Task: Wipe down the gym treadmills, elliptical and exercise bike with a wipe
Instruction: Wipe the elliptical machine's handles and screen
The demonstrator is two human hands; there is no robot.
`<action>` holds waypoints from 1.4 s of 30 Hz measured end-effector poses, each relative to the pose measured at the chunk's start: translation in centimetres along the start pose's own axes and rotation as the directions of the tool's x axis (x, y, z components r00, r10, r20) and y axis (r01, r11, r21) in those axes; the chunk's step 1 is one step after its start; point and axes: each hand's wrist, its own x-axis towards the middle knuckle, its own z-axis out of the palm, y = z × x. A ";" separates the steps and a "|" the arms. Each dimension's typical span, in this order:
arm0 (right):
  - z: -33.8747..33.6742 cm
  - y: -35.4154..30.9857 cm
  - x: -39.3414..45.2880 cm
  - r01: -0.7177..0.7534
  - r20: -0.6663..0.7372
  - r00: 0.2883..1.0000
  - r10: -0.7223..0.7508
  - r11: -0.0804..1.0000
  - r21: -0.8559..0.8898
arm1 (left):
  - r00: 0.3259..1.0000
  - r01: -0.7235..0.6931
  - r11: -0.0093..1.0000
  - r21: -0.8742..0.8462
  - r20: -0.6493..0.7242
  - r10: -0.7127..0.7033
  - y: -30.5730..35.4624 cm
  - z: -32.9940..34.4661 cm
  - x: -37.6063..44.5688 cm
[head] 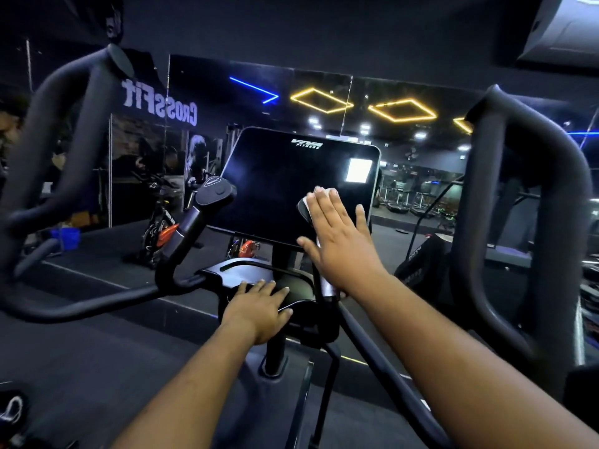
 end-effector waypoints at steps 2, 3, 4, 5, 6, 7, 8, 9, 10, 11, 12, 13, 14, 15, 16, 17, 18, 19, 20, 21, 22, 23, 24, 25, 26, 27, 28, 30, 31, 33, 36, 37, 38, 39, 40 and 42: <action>0.0 -0.3 0.8 0.012 -0.007 1.000 -0.011 0.997 0.071 | 1.000 -0.004 1.000 0.008 -0.004 0.004 0.0 -0.1 -0.1; 0.3 -0.3 0.6 0.019 -0.025 1.000 -0.016 0.994 0.104 | 1.000 -0.006 1.000 0.012 -0.010 0.006 0.0 0.0 -0.2; 0.8 -0.3 -0.1 0.027 -0.045 0.999 -0.021 0.991 0.128 | 1.000 -0.005 1.000 0.014 -0.016 0.005 0.0 0.1 -0.3; 1.4 -0.1 -1.0 0.036 -0.067 0.997 -0.027 0.989 0.143 | 1.000 -0.004 1.000 0.019 -0.021 0.005 0.0 0.1 -0.3; 2.2 0.1 -2.3 0.050 -0.089 0.995 -0.037 0.988 0.143 | 1.000 -0.004 1.000 0.023 -0.022 0.005 0.0 0.1 -0.3; 3.1 0.2 -3.7 0.064 -0.112 0.993 -0.049 0.989 0.133 | 1.000 -0.003 1.000 0.026 -0.017 0.004 0.0 0.1 -0.4; 3.9 0.3 -5.2 0.072 -0.136 0.989 -0.056 0.990 0.119 | 1.000 -0.003 1.000 0.030 -0.012 0.004 0.0 0.0 -0.3; 4.8 0.2 -6.7 0.069 -0.147 0.988 -0.051 0.990 0.120 | 1.000 -0.003 0.999 0.035 -0.006 0.003 0.1 0.1 -0.2; 5.5 0.1 -7.9 0.065 -0.150 0.988 -0.044 0.988 0.139 | 1.000 0.002 0.999 0.040 -0.007 -0.002 0.1 0.1 -0.1; 6.1 0.0 -8.5 0.073 -0.146 0.988 -0.048 0.982 0.173 | 1.000 0.008 0.999 0.042 -0.009 -0.008 0.1 0.1 0.0; 6.3 -0.1 -8.6 0.082 -0.139 0.989 -0.050 0.969 0.233 | 1.000 0.010 0.999 0.043 -0.004 -0.010 0.1 0.2 0.1; 6.2 -0.2 -8.2 0.087 -0.131 0.990 -0.047 0.945 0.315 | 1.000 0.010 0.999 0.044 0.000 -0.010 0.0 0.1 0.3; 6.0 -0.4 -8.0 0.069 -0.124 0.992 -0.019 0.908 0.413 | 1.000 0.005 0.999 0.051 0.008 -0.006 0.1 0.2 0.4; 5.7 -0.8 -7.7 0.044 -0.130 0.991 0.028 0.855 0.517 | 1.000 0.007 0.998 0.056 0.010 -0.007 0.0 0.2 0.4; 5.5 -1.2 -7.7 0.015 -0.143 0.985 0.091 0.792 0.610 | 1.000 0.009 0.998 0.060 0.011 -0.009 0.0 0.2 0.3; 5.4 -1.7 -8.2 -0.019 -0.149 0.975 0.163 0.732 0.681 | 1.000 0.009 0.998 0.065 0.008 -0.010 0.0 0.3 0.3; 5.6 -2.2 -8.9 -0.045 -0.147 0.965 0.215 0.692 0.721 | 1.000 0.011 0.998 0.067 -0.004 -0.010 0.0 0.3 0.2; 5.9 -2.5 -10.0 -0.064 -0.139 0.959 0.248 0.665 0.744 | 1.000 0.009 0.998 0.068 -0.012 -0.008 0.0 0.3 0.1; 6.3 -2.4 -11.1 -0.074 -0.129 0.956 0.262 0.644 0.761 | 1.000 0.004 0.998 0.066 -0.017 -0.003 0.0 0.3 0.1; 6.5 -2.0 -12.0 -0.081 -0.114 0.956 0.269 0.619 0.781 | 1.000 -0.002 0.998 0.061 -0.013 0.002 0.0 0.3 0.1; 6.6 -1.4 -12.6 -0.100 -0.084 0.956 0.280 0.582 0.807 | 1.000 -0.005 0.999 0.053 -0.002 0.005 0.0 0.2 0.1; 6.6 -0.6 -12.9 -0.127 -0.046 0.955 0.292 0.546 0.828 | 1.000 -0.007 0.999 0.040 0.009 0.006 0.0 0.1 0.1; 6.5 0.1 -12.7 -0.147 -0.020 0.952 0.306 0.511 0.847 | 1.000 -0.008 1.000 0.028 0.022 0.007 -0.1 0.0 0.0; 6.4 0.9 -12.2 -0.154 -0.016 0.944 0.331 0.483 0.862 | 0.999 -0.009 1.000 0.014 0.034 0.009 -0.1 -0.2 0.1; 6.4 1.6 -11.6 -0.157 -0.025 0.931 0.364 0.462 0.873 | 0.998 -0.011 1.000 0.000 0.056 0.011 -0.2 -0.2 0.1; 6.2 2.3 -10.7 -0.155 -0.039 0.919 0.391 0.452 0.879 | 0.997 -0.010 1.000 -0.014 0.074 0.011 -0.2 -0.4 0.2; 6.0 2.7 -9.8 -0.150 -0.053 0.914 0.402 0.456 0.877 | 0.996 -0.003 0.999 -0.034 0.091 0.006 -0.1 -0.4 0.1; 5.9 3.5 -7.5 -0.136 -0.081 0.919 0.386 0.503 0.853 | 0.993 0.012 0.996 -0.083 0.121 -0.002 0.1 -0.9 0.3; 5.8 3.8 -6.3 -0.136 -0.093 0.919 0.384 0.528 0.838 | 0.993 0.017 0.994 -0.108 0.119 -0.004 0.2 -1.2 0.4; 5.8 4.2 -3.5 -0.109 -0.143 0.914 0.379 0.570 0.814 | 0.997 0.028 0.991 -0.128 0.069 -0.019 -0.3 -2.0 0.8; 5.4 3.9 0.5 -0.045 -0.202 0.930 0.306 0.644 0.764 | 0.996 0.093 0.993 -0.079 -0.005 -0.094 -2.7 -2.9 2.0; 5.5 3.7 1.7 -0.039 -0.193 0.942 0.274 0.661 0.749 | 0.992 0.130 0.990 -0.058 0.002 -0.130 -3.8 -2.9 2.3; 5.2 3.5 2.4 -0.009 -0.195 0.953 0.230 0.666 0.746 | 0.987 0.160 0.987 -0.037 0.016 -0.159 -4.6 -2.8 2.6; 5.7 3.6 3.8 0.019 -0.202 0.963 0.177 0.706 0.708 | 0.982 0.188 0.982 -0.018 0.026 -0.188 -5.3 -2.6 2.9; 6.3 3.4 5.6 0.056 -0.204 0.972 0.114 0.736 0.675 | 0.976 0.214 0.977 -0.006 0.033 -0.214 -6.2 -2.4 3.2; 7.8 3.7 9.7 0.118 -0.204 0.979 0.005 0.800 0.588 | 0.970 0.242 0.970 -0.017 0.026 -0.242 -7.1 -2.1 3.9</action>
